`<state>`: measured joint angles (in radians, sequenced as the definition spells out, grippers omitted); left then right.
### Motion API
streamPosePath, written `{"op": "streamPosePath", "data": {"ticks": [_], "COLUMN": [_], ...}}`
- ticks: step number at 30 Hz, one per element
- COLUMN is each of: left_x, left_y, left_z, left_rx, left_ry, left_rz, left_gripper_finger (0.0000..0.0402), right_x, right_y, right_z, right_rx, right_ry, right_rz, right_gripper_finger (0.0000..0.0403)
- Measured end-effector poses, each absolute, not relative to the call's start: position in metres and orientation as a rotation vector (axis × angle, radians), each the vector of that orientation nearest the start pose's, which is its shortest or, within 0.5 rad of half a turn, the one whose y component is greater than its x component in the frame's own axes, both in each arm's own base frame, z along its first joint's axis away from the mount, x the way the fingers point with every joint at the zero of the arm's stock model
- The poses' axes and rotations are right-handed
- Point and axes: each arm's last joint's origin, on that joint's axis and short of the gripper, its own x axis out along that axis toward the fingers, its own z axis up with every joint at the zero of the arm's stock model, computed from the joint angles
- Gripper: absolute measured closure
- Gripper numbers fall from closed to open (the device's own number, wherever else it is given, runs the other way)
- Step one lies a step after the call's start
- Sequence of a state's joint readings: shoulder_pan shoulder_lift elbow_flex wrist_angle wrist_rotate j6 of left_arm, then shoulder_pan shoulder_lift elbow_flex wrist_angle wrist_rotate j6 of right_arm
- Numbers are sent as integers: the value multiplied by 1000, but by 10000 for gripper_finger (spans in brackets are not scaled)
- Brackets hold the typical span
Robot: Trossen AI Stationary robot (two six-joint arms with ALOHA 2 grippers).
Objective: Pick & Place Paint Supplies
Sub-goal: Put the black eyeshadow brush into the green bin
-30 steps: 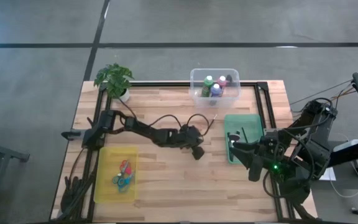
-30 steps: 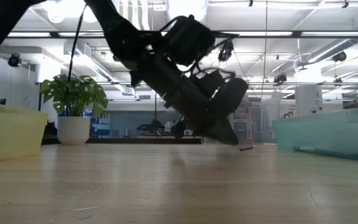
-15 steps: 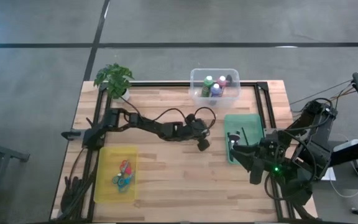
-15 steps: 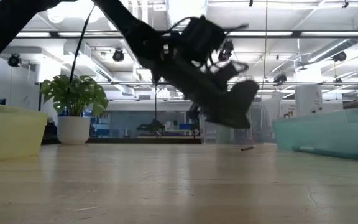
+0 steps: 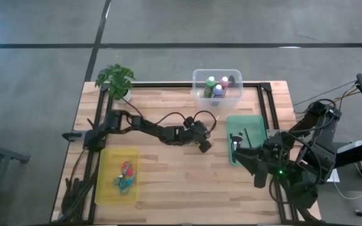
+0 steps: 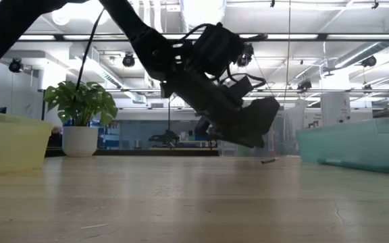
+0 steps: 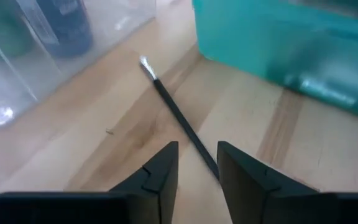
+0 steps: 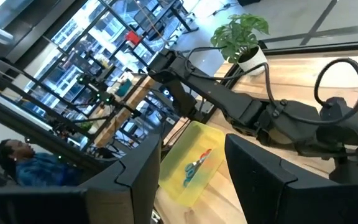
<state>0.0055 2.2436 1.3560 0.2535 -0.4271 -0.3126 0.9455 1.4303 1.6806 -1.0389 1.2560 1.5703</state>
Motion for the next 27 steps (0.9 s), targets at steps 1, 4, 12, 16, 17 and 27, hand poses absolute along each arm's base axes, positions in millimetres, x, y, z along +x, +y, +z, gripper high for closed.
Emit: {"op": "streamPosePath", "data": {"ticks": [1,4,12,16,17,27], "left_x": [461,464,478,481,480,472], "left_y": [14,8,-1,0,0,6], "left_z": [100,92,78,72,71,63], "left_rx": [-177,-184,-164,-152,-158,-285], "left_ry": [554,570,560,588,593,610], "left_rz": [510,495,505,587,595,737], "left_gripper_finger": [284,285,285,285,285,288], "right_x": [174,173,172,172,172,170], "right_y": [195,195,197,197,198,199], "right_z": [429,429,429,428,428,428], "right_rx": [837,837,835,840,848,858], "right_ry": [46,48,55,62,69,85], "right_rz": [-464,-460,-452,-448,-445,-432], "right_gripper_finger": [225,225,225,225,225,225]}}
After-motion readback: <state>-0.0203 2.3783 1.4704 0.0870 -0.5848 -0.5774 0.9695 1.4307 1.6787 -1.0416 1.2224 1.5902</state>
